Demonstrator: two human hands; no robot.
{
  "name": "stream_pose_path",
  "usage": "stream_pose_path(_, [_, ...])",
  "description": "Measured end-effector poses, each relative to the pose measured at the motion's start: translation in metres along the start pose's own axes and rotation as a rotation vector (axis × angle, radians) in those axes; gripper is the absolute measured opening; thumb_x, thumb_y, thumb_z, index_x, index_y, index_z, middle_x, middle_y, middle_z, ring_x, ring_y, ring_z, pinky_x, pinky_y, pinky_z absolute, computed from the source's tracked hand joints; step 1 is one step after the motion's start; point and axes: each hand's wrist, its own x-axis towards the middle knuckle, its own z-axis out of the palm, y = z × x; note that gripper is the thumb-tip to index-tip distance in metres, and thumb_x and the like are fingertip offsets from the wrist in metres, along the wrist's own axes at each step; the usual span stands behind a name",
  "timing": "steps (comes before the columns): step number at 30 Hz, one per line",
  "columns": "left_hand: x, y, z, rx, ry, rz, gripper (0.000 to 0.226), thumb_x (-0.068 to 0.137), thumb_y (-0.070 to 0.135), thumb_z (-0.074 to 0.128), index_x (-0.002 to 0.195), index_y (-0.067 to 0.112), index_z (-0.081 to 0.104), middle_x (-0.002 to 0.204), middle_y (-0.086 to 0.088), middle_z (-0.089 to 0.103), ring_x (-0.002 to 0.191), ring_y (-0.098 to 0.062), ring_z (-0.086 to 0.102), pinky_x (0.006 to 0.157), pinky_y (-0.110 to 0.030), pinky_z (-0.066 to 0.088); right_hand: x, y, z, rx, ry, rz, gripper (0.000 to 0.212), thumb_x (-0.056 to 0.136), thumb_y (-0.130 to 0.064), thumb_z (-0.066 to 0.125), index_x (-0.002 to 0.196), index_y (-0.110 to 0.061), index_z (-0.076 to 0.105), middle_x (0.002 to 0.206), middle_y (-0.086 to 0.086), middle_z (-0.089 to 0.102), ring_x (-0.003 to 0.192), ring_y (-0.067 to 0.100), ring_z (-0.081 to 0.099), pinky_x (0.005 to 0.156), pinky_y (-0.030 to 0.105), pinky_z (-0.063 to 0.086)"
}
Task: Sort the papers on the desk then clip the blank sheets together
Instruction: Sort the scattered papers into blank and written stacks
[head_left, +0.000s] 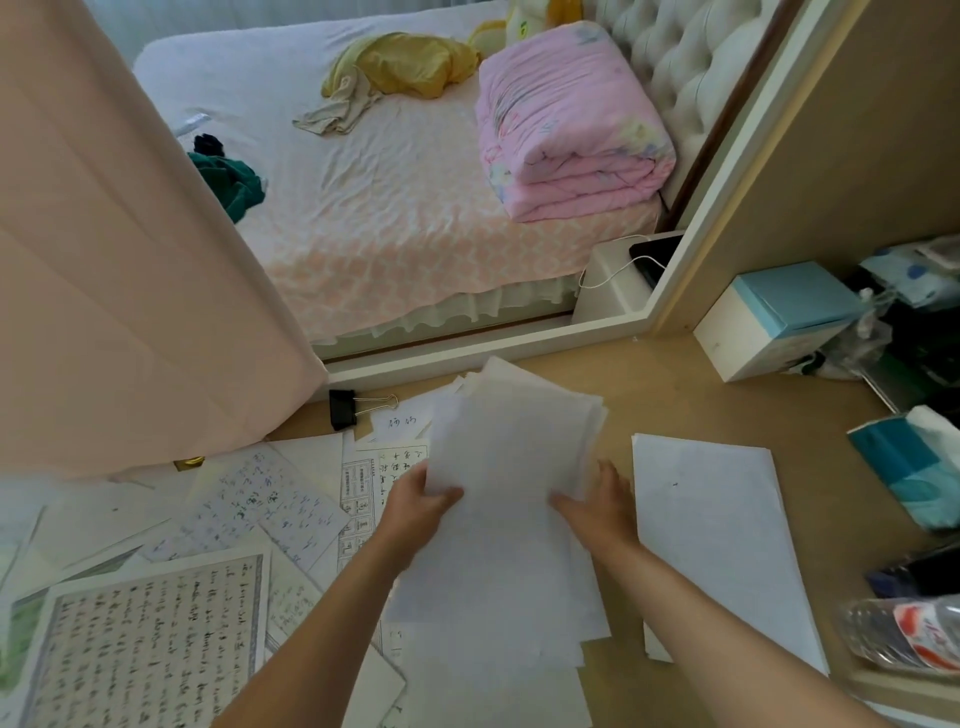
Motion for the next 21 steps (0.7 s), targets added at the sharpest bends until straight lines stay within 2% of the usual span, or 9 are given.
stream_pose_path(3, [-0.009, -0.001, -0.005, -0.213, -0.036, -0.070, 0.039, 0.085, 0.008, 0.073, 0.118, 0.022, 0.058, 0.107, -0.003, 0.071, 0.092, -0.023, 0.072, 0.071, -0.037, 0.060, 0.003, -0.008, -0.004, 0.305, -0.152, -0.023, 0.070, 0.073, -0.033, 0.083, 0.133, -0.030, 0.048, 0.120, -0.010, 0.064, 0.104, 0.012, 0.065, 0.088, 0.037, 0.056])
stream_pose_path(5, [-0.012, -0.009, -0.006, -0.201, -0.033, -0.099, 0.041, 0.085, 0.008, 0.072, 0.120, 0.021, 0.054, 0.111, -0.002, 0.069, 0.094, -0.022, 0.070, 0.071, -0.035, 0.059, 0.003, -0.016, -0.004, 0.323, -0.235, 0.020, 0.034, 0.080, -0.018, 0.080, 0.108, -0.023, 0.063, 0.110, -0.001, 0.071, 0.091, 0.013, 0.069, 0.080, 0.034, 0.058])
stream_pose_path(7, [-0.012, -0.020, -0.007, -0.084, -0.067, -0.106, 0.043, 0.088, 0.010, 0.069, 0.125, 0.021, 0.050, 0.118, -0.003, 0.065, 0.101, -0.019, 0.066, 0.079, -0.035, 0.057, 0.001, -0.021, -0.002, 0.257, -0.242, 0.045, 0.018, 0.084, -0.011, 0.075, 0.092, -0.022, 0.064, 0.100, 0.002, 0.071, 0.083, 0.013, 0.067, 0.071, 0.030, 0.056])
stream_pose_path(9, [-0.011, -0.035, -0.013, 0.291, -0.037, -0.054, 0.048, 0.089, 0.016, 0.068, 0.132, 0.021, 0.047, 0.130, -0.004, 0.058, 0.114, -0.020, 0.058, 0.095, -0.041, 0.052, 0.003, -0.016, 0.001, 0.180, -0.170, 0.091, 0.016, 0.085, -0.010, 0.071, 0.093, -0.021, 0.063, 0.095, 0.001, 0.068, 0.082, 0.017, 0.066, 0.073, 0.032, 0.055])
stream_pose_path(11, [-0.013, -0.052, -0.025, 0.771, 0.103, 0.017, 0.067, 0.085, 0.025, 0.072, 0.143, 0.021, 0.039, 0.144, -0.004, 0.045, 0.131, -0.026, 0.040, 0.108, -0.044, 0.040, 0.005, -0.005, 0.003, 0.114, -0.104, 0.152, 0.018, 0.085, -0.011, 0.069, 0.100, -0.018, 0.063, 0.098, 0.003, 0.068, 0.088, 0.024, 0.066, 0.082, 0.038, 0.056])
stream_pose_path(12, [-0.016, -0.060, -0.031, 0.879, 0.137, 0.032, 0.079, 0.081, 0.031, 0.075, 0.147, 0.021, 0.033, 0.149, -0.003, 0.036, 0.137, -0.027, 0.032, 0.110, -0.046, 0.037, 0.005, 0.000, 0.003, 0.088, -0.089, 0.179, 0.020, 0.085, -0.012, 0.068, 0.104, -0.016, 0.063, 0.101, 0.004, 0.068, 0.089, 0.026, 0.066, 0.084, 0.041, 0.057])
stream_pose_path(14, [-0.025, -0.073, -0.040, 0.932, 0.088, 0.031, 0.105, 0.070, 0.043, 0.082, 0.152, 0.020, 0.019, 0.152, -0.002, 0.024, 0.140, -0.027, 0.021, 0.111, -0.047, 0.035, 0.003, 0.008, 0.004, 0.056, -0.075, 0.211, 0.024, 0.085, -0.012, 0.068, 0.109, -0.015, 0.063, 0.103, 0.006, 0.069, 0.091, 0.028, 0.066, 0.085, 0.043, 0.057])
stream_pose_path(16, [-0.030, -0.081, -0.042, 0.999, 0.034, 0.062, 0.118, 0.065, 0.052, 0.083, 0.153, 0.017, 0.013, 0.151, -0.003, 0.020, 0.139, -0.026, 0.019, 0.110, -0.045, 0.035, -0.001, 0.014, 0.006, 0.050, -0.063, 0.214, 0.025, 0.085, -0.012, 0.069, 0.109, -0.014, 0.063, 0.104, 0.007, 0.069, 0.091, 0.028, 0.066, 0.085, 0.044, 0.057])
stream_pose_path(21, [-0.021, -0.075, -0.032, 0.828, 0.052, 0.029, 0.096, 0.070, 0.024, 0.085, 0.144, 0.013, 0.025, 0.140, -0.011, 0.028, 0.128, -0.027, 0.031, 0.102, -0.038, 0.042, -0.010, 0.017, 0.011, 0.067, -0.054, 0.213, 0.024, 0.087, -0.011, 0.068, 0.110, -0.014, 0.063, 0.106, 0.007, 0.068, 0.091, 0.028, 0.066, 0.085, 0.043, 0.057])
